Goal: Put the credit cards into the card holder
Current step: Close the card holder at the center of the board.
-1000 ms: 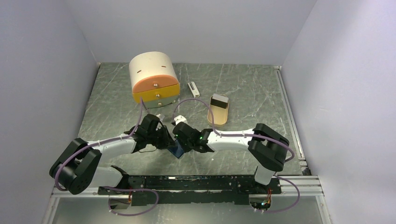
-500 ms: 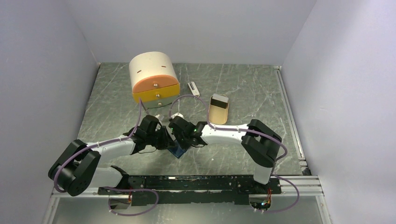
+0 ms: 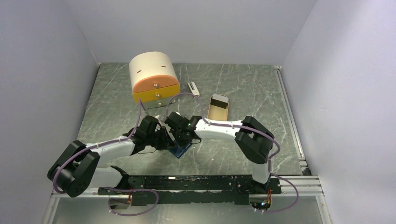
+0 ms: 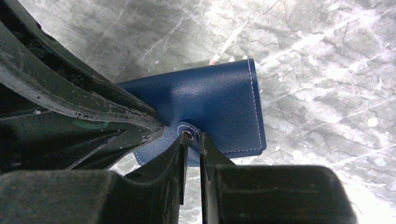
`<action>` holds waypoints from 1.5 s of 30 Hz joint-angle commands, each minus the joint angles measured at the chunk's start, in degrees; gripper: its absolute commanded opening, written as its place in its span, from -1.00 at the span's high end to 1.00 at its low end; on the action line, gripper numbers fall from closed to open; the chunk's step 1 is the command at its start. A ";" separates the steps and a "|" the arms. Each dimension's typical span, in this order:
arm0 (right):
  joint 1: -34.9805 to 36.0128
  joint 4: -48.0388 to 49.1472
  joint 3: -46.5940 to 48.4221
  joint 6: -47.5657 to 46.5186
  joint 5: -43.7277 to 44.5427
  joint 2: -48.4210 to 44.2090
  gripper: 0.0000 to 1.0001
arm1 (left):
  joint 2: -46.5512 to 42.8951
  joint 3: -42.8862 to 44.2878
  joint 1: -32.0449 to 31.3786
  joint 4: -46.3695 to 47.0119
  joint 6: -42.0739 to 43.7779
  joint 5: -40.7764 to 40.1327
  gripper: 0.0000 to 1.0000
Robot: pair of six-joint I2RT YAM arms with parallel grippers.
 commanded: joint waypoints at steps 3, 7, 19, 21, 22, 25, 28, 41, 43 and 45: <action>1.24 -8.04 -7.14 1.39 -0.10 10.71 0.65 | 0.91 -0.45 0.03 0.73 1.27 1.81 0.64; 1.17 -2.87 -9.08 3.08 1.14 3.47 0.65 | 2.29 0.84 0.04 1.47 0.92 2.99 0.72; 0.94 6.21 -8.87 3.19 4.33 -6.34 0.69 | 4.80 0.40 0.03 1.76 0.25 1.36 0.76; 0.89 6.40 -8.23 2.99 4.48 -6.23 0.76 | 5.17 0.40 0.03 2.00 0.16 1.46 0.75; 0.92 6.29 -7.91 3.04 4.47 -6.07 0.80 | 5.34 0.39 0.05 2.10 0.16 1.47 0.75; 0.93 6.35 -7.41 3.47 4.77 -5.91 0.85 | 5.41 0.23 -0.01 2.14 0.16 1.61 0.75; 0.97 6.42 -6.80 3.48 4.61 -5.61 0.86 | 5.15 0.22 -0.01 1.94 0.25 1.52 0.75; 1.83 6.89 -3.40 4.14 3.42 -4.29 0.86 | 5.34 0.06 0.00 2.58 0.34 1.95 0.74; 2.10 7.56 -3.40 4.45 3.21 -4.25 0.86 | 5.32 -0.05 -0.04 2.60 0.39 1.98 0.75; 2.34 7.55 -3.19 4.55 3.15 -3.70 0.86 | 5.16 -0.07 -0.09 2.47 0.41 1.82 0.74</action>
